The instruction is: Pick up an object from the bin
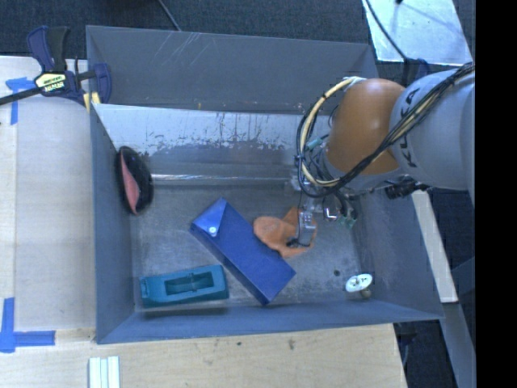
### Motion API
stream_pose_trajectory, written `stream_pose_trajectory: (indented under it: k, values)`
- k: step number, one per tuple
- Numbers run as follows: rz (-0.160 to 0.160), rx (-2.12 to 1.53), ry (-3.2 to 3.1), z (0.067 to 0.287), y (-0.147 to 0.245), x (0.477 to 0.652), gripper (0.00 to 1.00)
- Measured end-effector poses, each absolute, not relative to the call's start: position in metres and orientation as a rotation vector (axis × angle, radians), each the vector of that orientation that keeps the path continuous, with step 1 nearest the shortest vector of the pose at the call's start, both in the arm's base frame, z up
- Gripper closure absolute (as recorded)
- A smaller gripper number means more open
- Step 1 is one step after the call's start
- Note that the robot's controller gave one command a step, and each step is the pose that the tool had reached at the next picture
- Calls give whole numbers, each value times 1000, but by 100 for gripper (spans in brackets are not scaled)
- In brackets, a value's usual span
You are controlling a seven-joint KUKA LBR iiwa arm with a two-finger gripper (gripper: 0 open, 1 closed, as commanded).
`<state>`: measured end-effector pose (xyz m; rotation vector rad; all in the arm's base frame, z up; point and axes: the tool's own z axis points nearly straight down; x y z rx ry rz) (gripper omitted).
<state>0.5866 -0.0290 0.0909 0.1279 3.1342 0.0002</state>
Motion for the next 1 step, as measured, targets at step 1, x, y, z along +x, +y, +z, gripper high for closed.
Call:
stream_pose_trajectory:
  k: [1]
  values:
    - [-2,-34,3135,72,-13,591,100]
